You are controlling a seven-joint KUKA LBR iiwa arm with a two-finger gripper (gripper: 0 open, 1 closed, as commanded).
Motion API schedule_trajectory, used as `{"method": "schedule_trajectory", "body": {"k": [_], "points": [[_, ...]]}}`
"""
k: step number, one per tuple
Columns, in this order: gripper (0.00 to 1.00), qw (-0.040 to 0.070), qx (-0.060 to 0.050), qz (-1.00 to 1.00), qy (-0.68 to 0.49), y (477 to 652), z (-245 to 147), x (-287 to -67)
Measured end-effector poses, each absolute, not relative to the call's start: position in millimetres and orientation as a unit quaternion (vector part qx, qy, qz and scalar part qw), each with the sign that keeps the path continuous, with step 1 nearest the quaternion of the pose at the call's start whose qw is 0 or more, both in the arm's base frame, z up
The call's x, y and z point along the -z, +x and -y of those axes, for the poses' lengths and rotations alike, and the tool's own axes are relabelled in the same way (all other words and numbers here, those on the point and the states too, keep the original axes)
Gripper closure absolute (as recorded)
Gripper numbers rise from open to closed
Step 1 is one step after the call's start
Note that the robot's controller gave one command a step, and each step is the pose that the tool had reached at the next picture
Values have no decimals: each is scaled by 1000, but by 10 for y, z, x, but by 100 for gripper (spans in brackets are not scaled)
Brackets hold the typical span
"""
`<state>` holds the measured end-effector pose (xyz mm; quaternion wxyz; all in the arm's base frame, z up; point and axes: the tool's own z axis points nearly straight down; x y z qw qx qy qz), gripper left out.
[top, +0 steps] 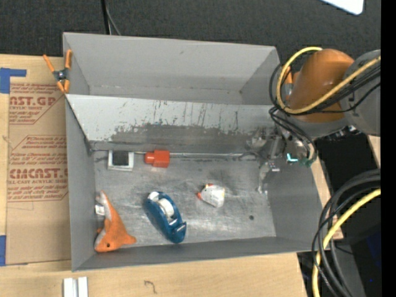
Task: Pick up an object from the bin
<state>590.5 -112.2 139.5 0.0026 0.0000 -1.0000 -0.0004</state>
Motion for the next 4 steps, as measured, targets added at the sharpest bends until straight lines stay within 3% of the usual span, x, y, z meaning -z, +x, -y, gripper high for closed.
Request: {"method": "schedule_trajectory", "body": {"k": [1, 2, 3, 4], "points": [[0, -1, 0, 1000, 0, 5925, 1120, -1432], [0, -4, -1, 1000, 14, 5883, 687, -1010], [0, 1, 2, 1000, 17, 5658, 412, -758], [100, -7, 0, 998, 63, 5384, 258, -730]]}}
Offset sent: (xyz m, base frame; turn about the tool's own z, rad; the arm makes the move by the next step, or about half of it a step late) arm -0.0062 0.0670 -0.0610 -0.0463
